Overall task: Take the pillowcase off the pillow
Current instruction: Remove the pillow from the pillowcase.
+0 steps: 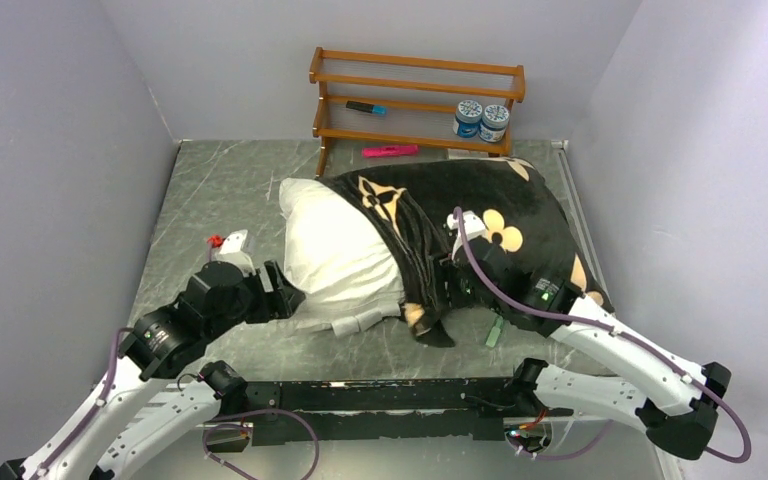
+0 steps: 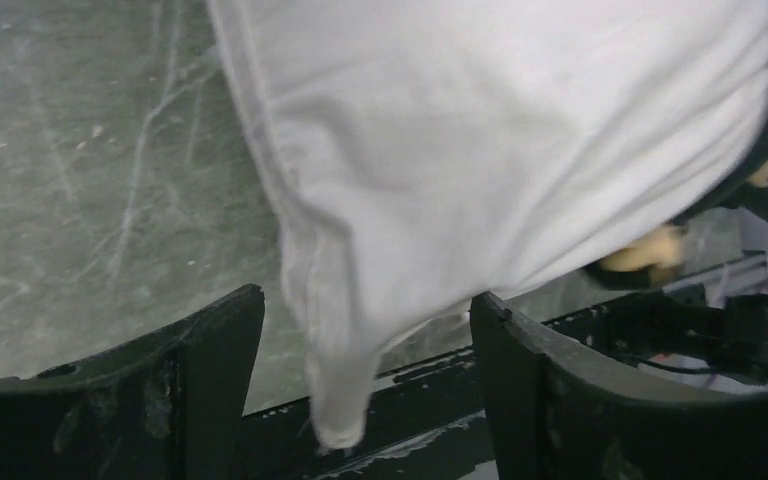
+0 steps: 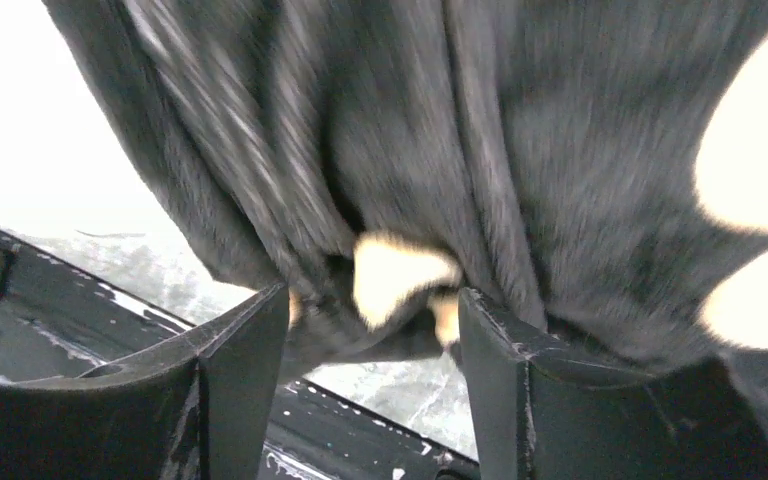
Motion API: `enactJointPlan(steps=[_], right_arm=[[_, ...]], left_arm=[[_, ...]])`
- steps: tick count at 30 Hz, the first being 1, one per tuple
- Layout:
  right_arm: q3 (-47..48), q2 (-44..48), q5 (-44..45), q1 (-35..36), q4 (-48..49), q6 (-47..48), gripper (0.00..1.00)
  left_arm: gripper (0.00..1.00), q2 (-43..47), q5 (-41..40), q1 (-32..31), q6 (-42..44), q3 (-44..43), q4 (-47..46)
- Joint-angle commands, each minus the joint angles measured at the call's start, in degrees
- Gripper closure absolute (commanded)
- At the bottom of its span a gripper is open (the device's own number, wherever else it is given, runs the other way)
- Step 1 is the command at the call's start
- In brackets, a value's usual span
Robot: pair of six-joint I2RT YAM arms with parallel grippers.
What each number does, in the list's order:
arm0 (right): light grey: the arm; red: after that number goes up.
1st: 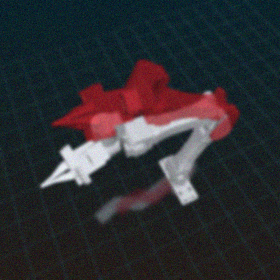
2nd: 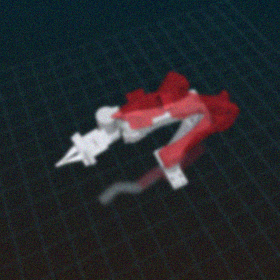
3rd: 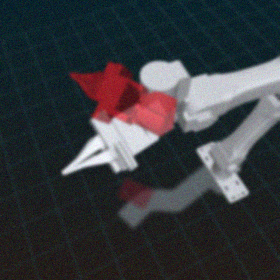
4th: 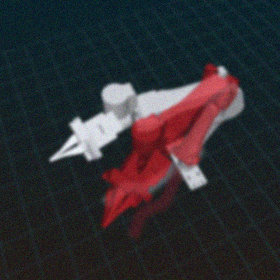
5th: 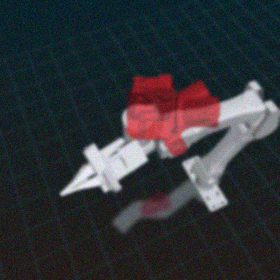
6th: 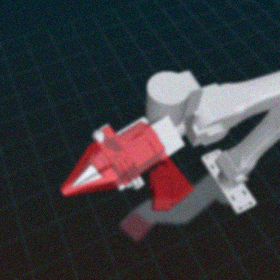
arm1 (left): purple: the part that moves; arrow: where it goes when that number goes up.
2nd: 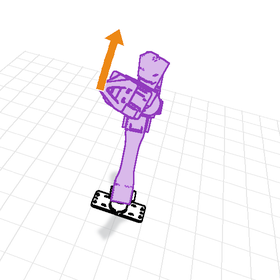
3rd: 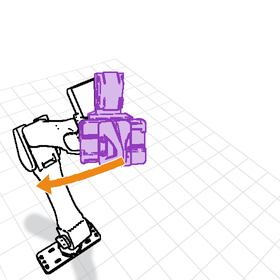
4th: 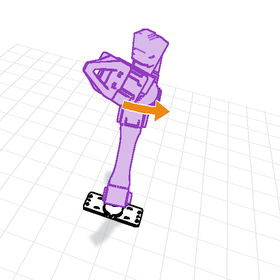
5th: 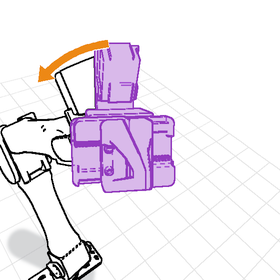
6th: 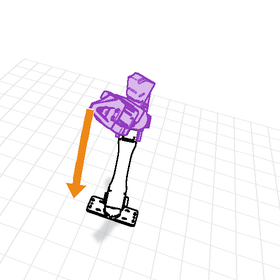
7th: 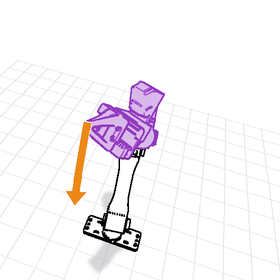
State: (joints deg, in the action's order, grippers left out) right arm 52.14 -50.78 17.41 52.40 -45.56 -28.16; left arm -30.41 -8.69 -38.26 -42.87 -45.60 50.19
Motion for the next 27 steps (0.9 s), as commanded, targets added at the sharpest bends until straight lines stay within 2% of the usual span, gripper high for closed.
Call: enactJointPlan(steps=[1,5,11,18,27], right_arm=[[10.8,-3.2,-3.2,-0.4,-1.3,7.7,0.32],[16.6,-7.4,-4.8,-0.5,-0.5,11.8,0.22],[25.0,-16.4,-6.6,-1.8,5.4,16.9,0.2],[35.9,-29.2,-9.6,-6.2,10.2,20.5,0.2],[42.8,-38.0,-11.7,-10.1,14.7,18.9,0.18]], left_arm=[[0.16,-4.2,7.5,0.2,7.3,-4.8,-7.0],[0.08,-11.4,11.1,0.3,12.6,-9.2,-10.8],[0.07,-20.6,11.9,2.0,17.1,-16.3,-15.7],[0.06,-30.1,17.9,14.4,14.3,-18.6,-22.7],[0.07,-47.0,23.7,26.8,8.0,-26.6,-29.0]])
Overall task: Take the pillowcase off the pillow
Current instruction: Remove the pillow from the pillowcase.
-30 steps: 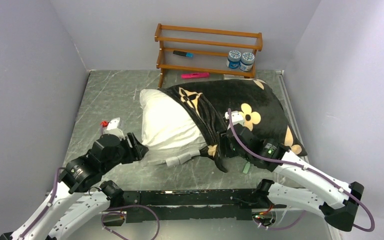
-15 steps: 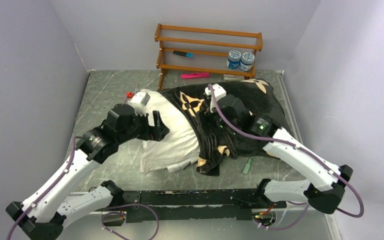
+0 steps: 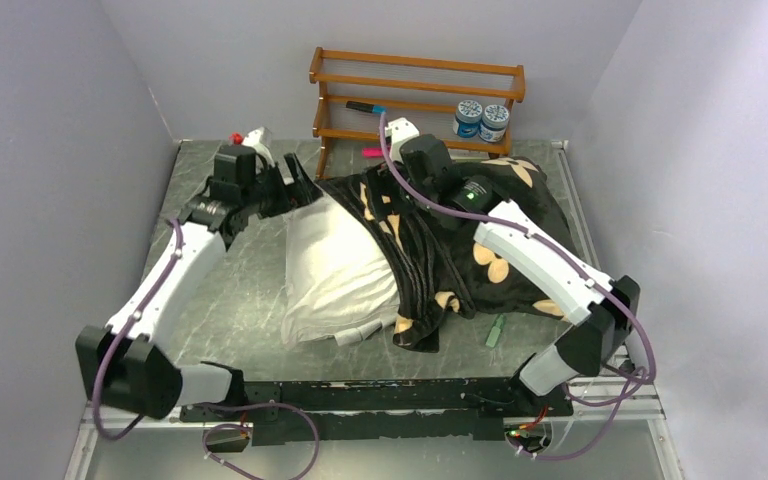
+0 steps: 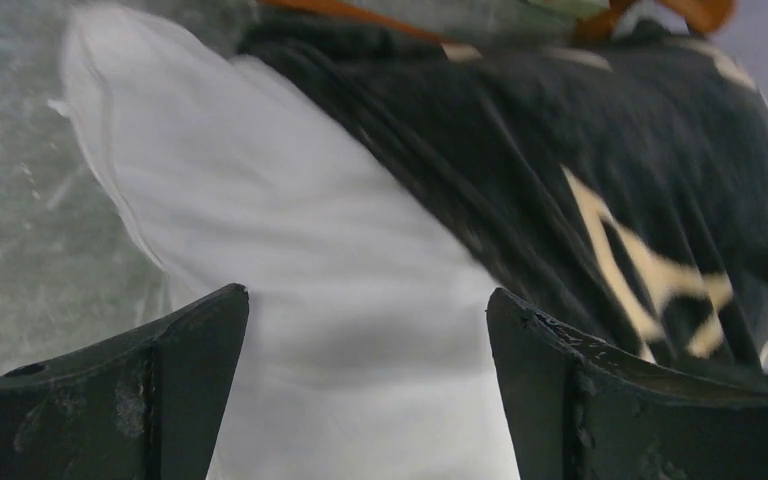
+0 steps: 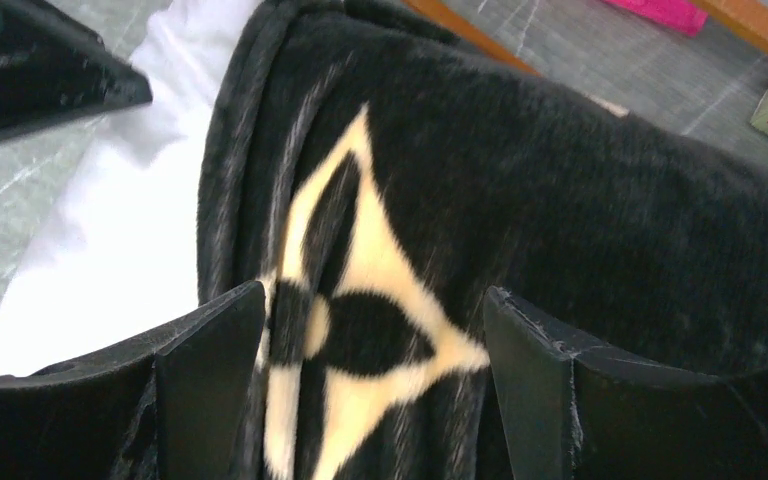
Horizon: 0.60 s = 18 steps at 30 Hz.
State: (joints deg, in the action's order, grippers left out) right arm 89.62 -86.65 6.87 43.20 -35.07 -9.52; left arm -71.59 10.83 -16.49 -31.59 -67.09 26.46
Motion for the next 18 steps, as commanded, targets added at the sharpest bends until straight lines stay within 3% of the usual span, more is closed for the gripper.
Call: enactJointPlan(steps=[1,5,12,18], right_arm=[[6.3,-3.0,-1.1,-0.9,3.8,0.6,0.17],[10.1,-5.8,0.7,-1.1,2.4,1.8,0.15],[15.1,-9.4,1.1,-1.2,1.3,2.1,0.14],[19.6,-13.5,-0.5,-1.1,-0.5,1.5,0.13]], left_arm=[[0.07,-8.2,4.6,6.0,-3.2,-7.0,-4.3],[0.08,-14.7,7.8,8.4,-3.8,-10.5,-3.0],[0.09,-18.8,15.0,8.5,-3.2,-4.6,-3.5],[0.22,-16.0,21.3,6.7,-2.0,2.5,-7.2]])
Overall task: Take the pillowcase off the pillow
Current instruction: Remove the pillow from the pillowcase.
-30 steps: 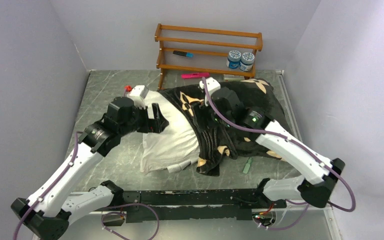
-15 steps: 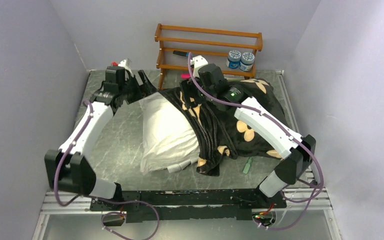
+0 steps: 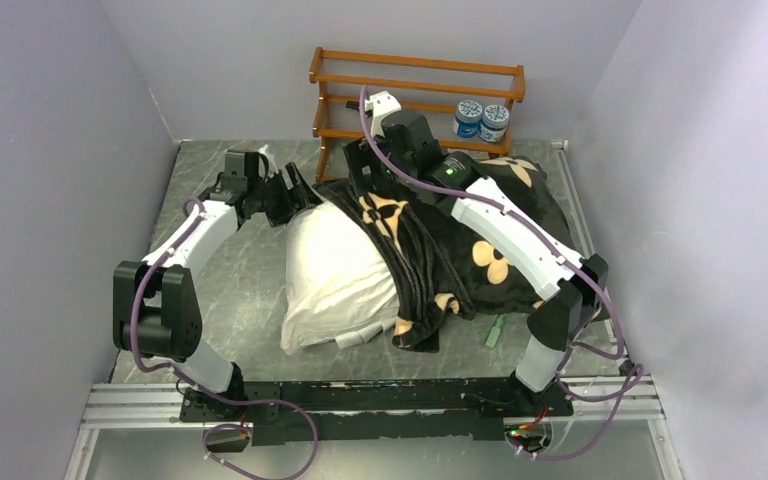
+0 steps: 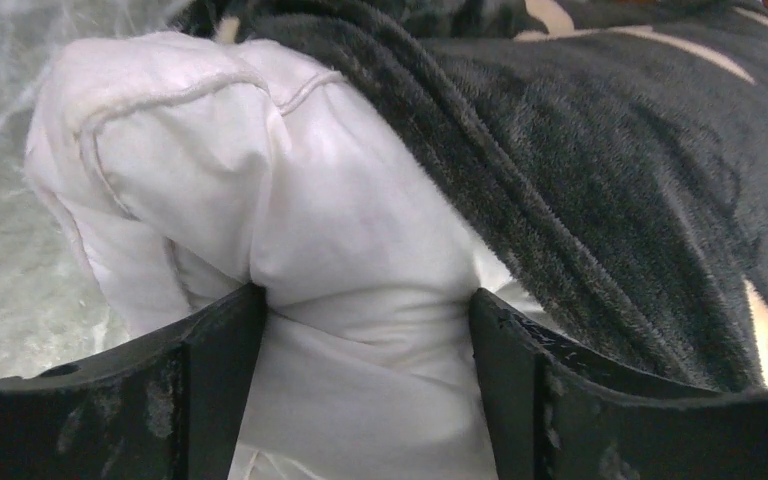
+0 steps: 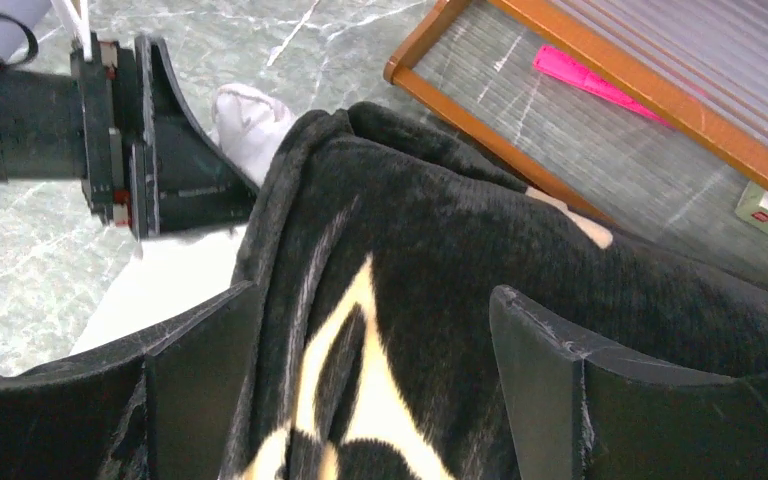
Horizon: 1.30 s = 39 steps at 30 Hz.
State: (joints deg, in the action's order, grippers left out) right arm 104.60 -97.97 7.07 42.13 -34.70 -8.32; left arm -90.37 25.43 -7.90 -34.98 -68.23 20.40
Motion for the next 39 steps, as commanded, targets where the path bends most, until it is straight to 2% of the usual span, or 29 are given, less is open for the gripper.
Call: enactJointPlan(steps=[1,9,13,17,20,24,27,35,39], right_arm=[[5.6,-3.1,-1.1,-0.1,-1.5,0.2,0.13],[13.3,-10.9,-7.4,0.6,-7.8,-0.7,0.12],[17.4,-14.5,-10.4,1.6,-11.1,-0.6,0.13],[21.6,-17.4,-11.3,3.5,-13.6,0.0,0.13],[24.3,-19.3,-11.2,4.4,-15.0,0.1,0.13],[25.0,-20.5,-8.0,4.7,-15.8,0.4,0.15],[22.7,-20.3,-3.7,4.7,-15.7,1.6,0.23],[19.8,-21.3,3.2,4.6,-18.7,4.8,0.55],[17.8,-19.4,10.5,3.5,-19.3,6.7,0.86]], left_arm=[[0.25,4.0,6.8,-2.4,1.4,4.9,-1.7],[0.56,13.9,5.6,-5.0,-0.1,12.5,-4.8],[0.73,17.7,3.6,-6.1,0.4,13.5,-4.7],[0.86,20.2,2.9,-6.6,1.0,13.5,-4.4],[0.94,21.4,2.4,-7.2,1.2,13.1,-4.3],[0.95,22.6,1.8,-8.1,1.3,12.8,-3.5],[0.95,24.1,0.5,-8.4,1.4,13.2,-2.5],[0.95,27.4,-1.2,-8.7,2.0,13.9,0.6],[0.95,29.1,-2.8,-8.8,2.2,14.6,2.6]])
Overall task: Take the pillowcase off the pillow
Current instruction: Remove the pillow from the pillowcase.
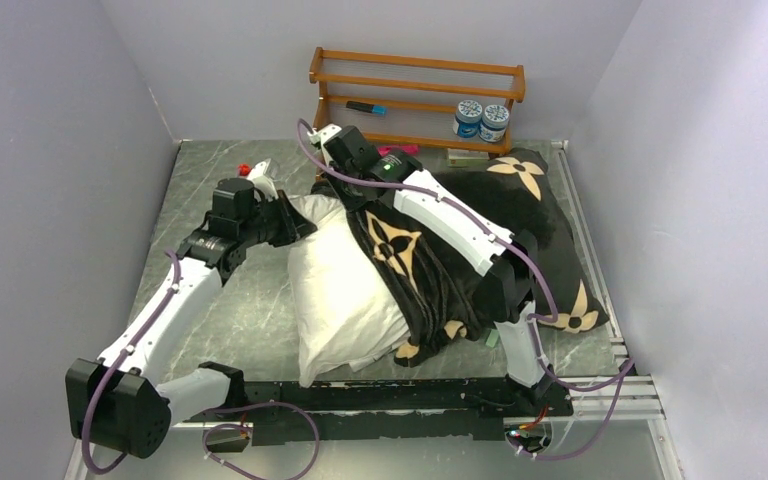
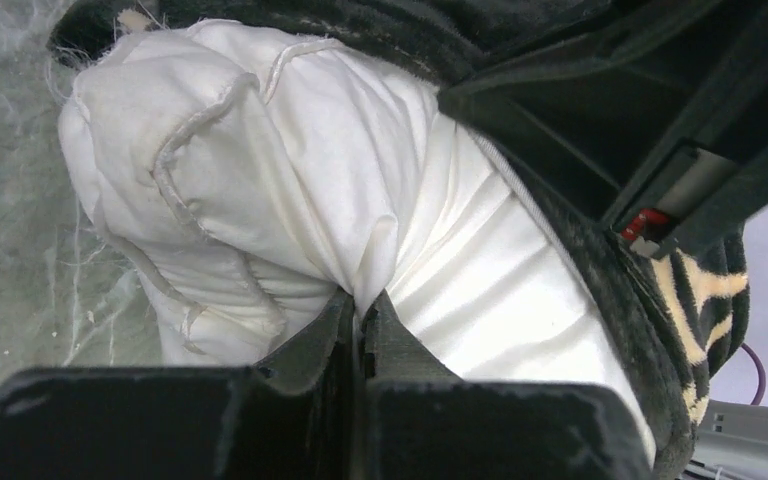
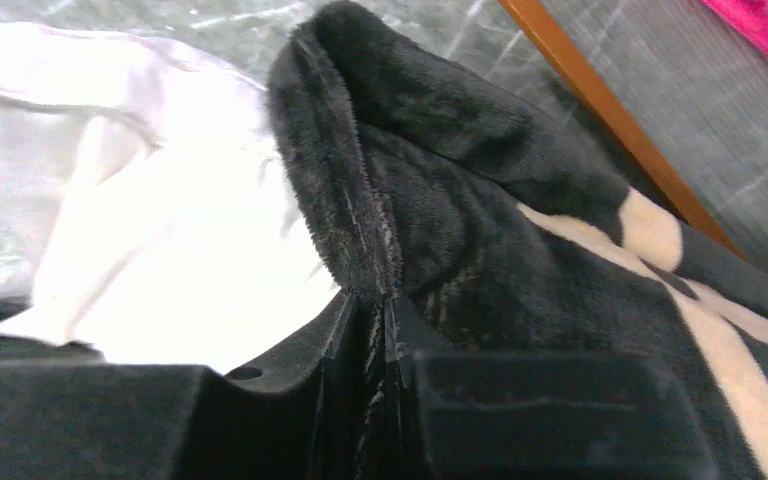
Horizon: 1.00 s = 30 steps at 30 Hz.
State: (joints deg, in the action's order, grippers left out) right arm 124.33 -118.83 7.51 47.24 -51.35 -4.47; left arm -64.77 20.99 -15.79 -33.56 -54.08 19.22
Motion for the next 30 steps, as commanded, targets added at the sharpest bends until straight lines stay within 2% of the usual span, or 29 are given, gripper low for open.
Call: enactJointPlan(steps=[1,2,3,10,20,24,30], right_arm=[[-2.6,2.0,11.9,-2.2,-2.6,3.4,0.93],[-3.2,2.8,13.4,-2.8,-2.6,3.7,0.99],[-3.8,3.6,14.7,-3.5,-2.6,4.0,1.0],[-10.2,9.6,19.4,-10.0,-1.3,5.6,1.0],[-18.1,16.9,20.3,-23.2,0.8,4.6,1.0],[-21.2,17.3,18.2,-25.4,1.4,4.6,1.0],[-23.0,17.2,6.0,-24.6,5.6,2.6,1.0]], left_arm=[[0.95,3.9,1.2,-0.9,0.7,0.8,4.4],[0.95,4.3,0.7,-0.9,0.6,1.2,4.9],[0.95,4.8,0.2,-0.9,0.4,1.6,5.4],[0.95,8.1,-1.5,-0.9,-1.2,5.3,6.9],[0.95,10.9,-4.0,-0.8,-2.1,7.3,9.9],[0.95,10.8,-7.7,-0.8,-0.7,5.3,12.3],[0.95,7.1,-14.7,-0.8,3.0,0.2,13.4]])
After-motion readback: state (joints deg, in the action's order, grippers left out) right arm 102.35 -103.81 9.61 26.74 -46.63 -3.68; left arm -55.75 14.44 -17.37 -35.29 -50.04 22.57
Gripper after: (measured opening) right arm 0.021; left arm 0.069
